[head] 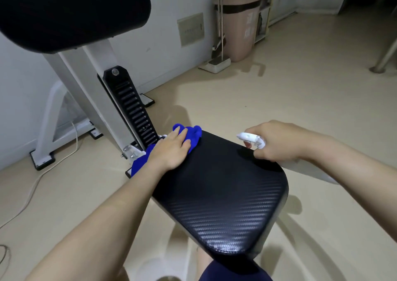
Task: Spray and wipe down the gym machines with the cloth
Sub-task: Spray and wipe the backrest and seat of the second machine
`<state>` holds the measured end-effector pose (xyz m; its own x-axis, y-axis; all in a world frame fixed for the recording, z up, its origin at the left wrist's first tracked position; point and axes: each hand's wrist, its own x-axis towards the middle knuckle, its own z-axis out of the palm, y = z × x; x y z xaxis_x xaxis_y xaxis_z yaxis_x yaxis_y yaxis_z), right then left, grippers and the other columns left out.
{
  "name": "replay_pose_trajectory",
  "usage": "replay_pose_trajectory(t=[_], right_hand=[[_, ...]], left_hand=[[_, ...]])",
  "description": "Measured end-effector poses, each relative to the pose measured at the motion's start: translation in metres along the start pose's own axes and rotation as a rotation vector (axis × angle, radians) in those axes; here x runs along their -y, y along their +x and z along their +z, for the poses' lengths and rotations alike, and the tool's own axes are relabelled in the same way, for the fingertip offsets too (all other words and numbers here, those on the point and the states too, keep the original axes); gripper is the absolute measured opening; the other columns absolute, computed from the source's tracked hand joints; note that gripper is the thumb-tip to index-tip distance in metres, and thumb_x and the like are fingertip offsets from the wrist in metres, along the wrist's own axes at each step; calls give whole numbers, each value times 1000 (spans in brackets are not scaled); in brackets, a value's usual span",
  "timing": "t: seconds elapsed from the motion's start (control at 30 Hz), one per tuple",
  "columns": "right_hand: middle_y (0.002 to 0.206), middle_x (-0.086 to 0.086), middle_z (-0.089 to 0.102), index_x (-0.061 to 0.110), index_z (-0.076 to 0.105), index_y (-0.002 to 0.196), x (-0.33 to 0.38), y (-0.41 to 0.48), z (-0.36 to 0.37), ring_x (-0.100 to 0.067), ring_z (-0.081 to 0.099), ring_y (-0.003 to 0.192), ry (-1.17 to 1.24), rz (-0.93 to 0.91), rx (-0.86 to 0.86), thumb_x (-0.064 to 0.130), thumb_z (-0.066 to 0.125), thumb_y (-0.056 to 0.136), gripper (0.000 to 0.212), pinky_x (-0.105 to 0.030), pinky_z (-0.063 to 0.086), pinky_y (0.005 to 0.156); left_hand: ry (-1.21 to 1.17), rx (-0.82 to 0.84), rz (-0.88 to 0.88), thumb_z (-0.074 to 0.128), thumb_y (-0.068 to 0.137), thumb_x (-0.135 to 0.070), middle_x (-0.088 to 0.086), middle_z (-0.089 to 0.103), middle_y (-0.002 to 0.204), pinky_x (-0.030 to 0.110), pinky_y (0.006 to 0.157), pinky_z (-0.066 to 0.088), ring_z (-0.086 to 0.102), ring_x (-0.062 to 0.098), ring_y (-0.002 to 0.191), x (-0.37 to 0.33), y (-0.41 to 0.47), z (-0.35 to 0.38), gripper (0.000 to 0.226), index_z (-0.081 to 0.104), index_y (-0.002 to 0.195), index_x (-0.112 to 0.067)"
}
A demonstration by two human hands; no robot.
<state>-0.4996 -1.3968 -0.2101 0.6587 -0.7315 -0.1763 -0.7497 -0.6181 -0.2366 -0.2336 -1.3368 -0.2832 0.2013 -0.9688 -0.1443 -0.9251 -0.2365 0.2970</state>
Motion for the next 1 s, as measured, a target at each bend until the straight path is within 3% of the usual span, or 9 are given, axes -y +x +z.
replay_pose_trajectory(t=[0.3, 0.37, 0.53, 0.6, 0.67, 0.77, 0.83, 0.93, 1.0], right_hand=[[70, 7, 57, 24, 52, 83, 2, -40, 5, -15, 51, 66, 83, 59, -22, 22, 54, 75, 9, -31, 38, 57], [69, 8, 57, 26, 51, 83, 0, -51, 7, -12, 52, 66, 111, 115, 6, 24, 52, 75, 9, -30, 38, 56], [69, 8, 58, 33, 47, 93, -1, -89, 31, -13, 54, 67, 224, 263, -15, 31, 50, 81, 13, -21, 42, 61], [65, 7, 54, 30, 48, 92, 0, -99, 39, -13, 50, 62, 258, 361, -6, 34, 48, 85, 7, -18, 40, 56], [67, 8, 49, 31, 52, 90, 2, -104, 48, -14, 44, 62, 170, 330, -38, 36, 43, 87, 11, -13, 25, 49], [63, 8, 45, 31, 40, 70, 8, -112, 47, -10, 41, 55, 204, 359, -41, 30, 46, 87, 18, -14, 22, 47], [69, 9, 52, 31, 47, 83, 9, -113, 44, -11, 47, 59, 272, 394, -16, 28, 45, 86, 5, -18, 30, 50], [89, 13, 64, 39, 49, 114, 10, -110, 44, -18, 47, 68, 224, 360, 18, 38, 37, 82, 33, -24, 30, 53], [91, 10, 64, 35, 49, 113, 12, -106, 40, -20, 45, 69, 187, 341, 42, 41, 36, 81, 35, -25, 29, 55]], left_hand=[[-29, 51, 510, 27, 104, -40, -16, 9, 160, 30, 119, 2, 3, 3, 147, -44, -37, 22, 50, 21, 153, -33], [-24, 69, 468, 27, 102, -44, -17, 11, 160, 34, 120, 2, 5, 2, 147, -23, -19, 17, 50, 23, 152, -37], [-41, -10, 57, 24, 103, -42, -3, 11, 162, 39, 121, 8, 5, 11, 149, -13, 10, 14, 54, 20, 154, -25], [-99, 24, 60, 25, 103, -40, -5, 8, 162, 38, 120, 4, 3, 10, 149, -29, -6, 17, 54, 19, 154, -24], [-159, 34, 77, 27, 104, -37, -8, 8, 162, 35, 119, 1, 3, 7, 148, -43, -26, 19, 52, 20, 154, -24], [-254, 49, 85, 31, 104, -35, -12, 13, 160, 29, 118, -2, 4, 3, 147, -68, -55, 15, 49, 26, 152, -26], [-378, 56, 46, 33, 104, -31, -14, 18, 159, 26, 117, -4, 7, 0, 146, -81, -71, 15, 46, 31, 150, -27], [-435, 102, -11, 30, 105, -28, -17, 17, 157, 23, 116, -7, 5, -4, 145, -102, -85, 13, 45, 29, 150, -29], [-405, 116, 5, 28, 104, -28, -21, 14, 156, 22, 115, -9, 1, -5, 145, -115, -94, 15, 47, 26, 151, -32]])
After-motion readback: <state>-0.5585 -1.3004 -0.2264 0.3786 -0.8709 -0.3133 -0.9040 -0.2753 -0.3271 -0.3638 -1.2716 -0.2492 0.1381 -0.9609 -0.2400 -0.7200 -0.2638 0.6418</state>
